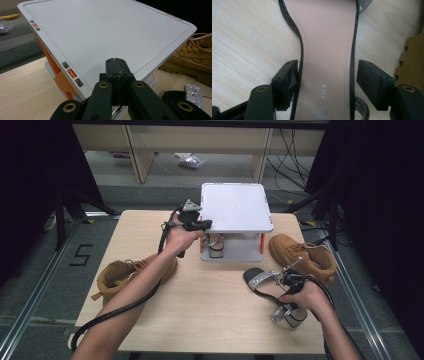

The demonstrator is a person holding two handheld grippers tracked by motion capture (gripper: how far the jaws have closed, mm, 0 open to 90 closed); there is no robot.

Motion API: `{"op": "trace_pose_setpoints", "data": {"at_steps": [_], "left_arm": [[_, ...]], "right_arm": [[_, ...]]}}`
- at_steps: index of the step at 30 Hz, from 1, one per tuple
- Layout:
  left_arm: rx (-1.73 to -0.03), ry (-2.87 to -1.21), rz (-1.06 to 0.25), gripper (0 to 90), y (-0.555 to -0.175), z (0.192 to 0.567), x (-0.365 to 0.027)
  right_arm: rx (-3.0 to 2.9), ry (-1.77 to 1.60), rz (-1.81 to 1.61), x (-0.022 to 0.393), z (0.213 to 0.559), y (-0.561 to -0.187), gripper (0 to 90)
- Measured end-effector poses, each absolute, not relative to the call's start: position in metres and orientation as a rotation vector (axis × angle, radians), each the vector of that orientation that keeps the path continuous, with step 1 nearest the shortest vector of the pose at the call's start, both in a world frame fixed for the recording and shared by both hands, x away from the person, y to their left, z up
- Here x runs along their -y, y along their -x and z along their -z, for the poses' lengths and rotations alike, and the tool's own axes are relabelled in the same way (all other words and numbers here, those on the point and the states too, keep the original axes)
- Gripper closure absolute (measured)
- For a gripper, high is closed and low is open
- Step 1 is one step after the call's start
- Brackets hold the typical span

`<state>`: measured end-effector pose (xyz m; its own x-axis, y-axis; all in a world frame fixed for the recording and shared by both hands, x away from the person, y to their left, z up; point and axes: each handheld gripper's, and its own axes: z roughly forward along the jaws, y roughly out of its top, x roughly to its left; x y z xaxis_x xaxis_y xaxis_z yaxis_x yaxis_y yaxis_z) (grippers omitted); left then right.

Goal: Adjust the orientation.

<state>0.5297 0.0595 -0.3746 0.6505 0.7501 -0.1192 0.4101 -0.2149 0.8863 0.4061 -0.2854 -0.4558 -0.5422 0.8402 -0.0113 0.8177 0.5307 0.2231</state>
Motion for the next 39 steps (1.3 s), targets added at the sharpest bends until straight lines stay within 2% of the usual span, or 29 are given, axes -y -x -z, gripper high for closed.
{"op": "trace_pose_setpoints", "data": {"at_steps": [21, 23, 32, 39], "left_arm": [[-0.915, -1.845, -0.412, 90.0, -0.530, 0.375, -0.059], [-0.915, -1.846, -0.411, 90.0, -0.530, 0.374, -0.059], [-0.914, -1.849, -0.410, 90.0, -0.530, 0.374, -0.059], [-0.913, -1.851, -0.411, 90.0, -0.530, 0.374, -0.059]], "right_arm": [[-2.702, -1.493, -0.211, 0.276, 0.468, -0.414, 37.3], [-2.719, -1.405, -0.199, 0.278, 0.468, -0.417, 37.8], [-2.698, -1.466, -0.163, 0.275, 0.468, -0.417, 41.5], [-2.619, -1.636, -0.161, 0.270, 0.466, -0.414, 43.0]]}}
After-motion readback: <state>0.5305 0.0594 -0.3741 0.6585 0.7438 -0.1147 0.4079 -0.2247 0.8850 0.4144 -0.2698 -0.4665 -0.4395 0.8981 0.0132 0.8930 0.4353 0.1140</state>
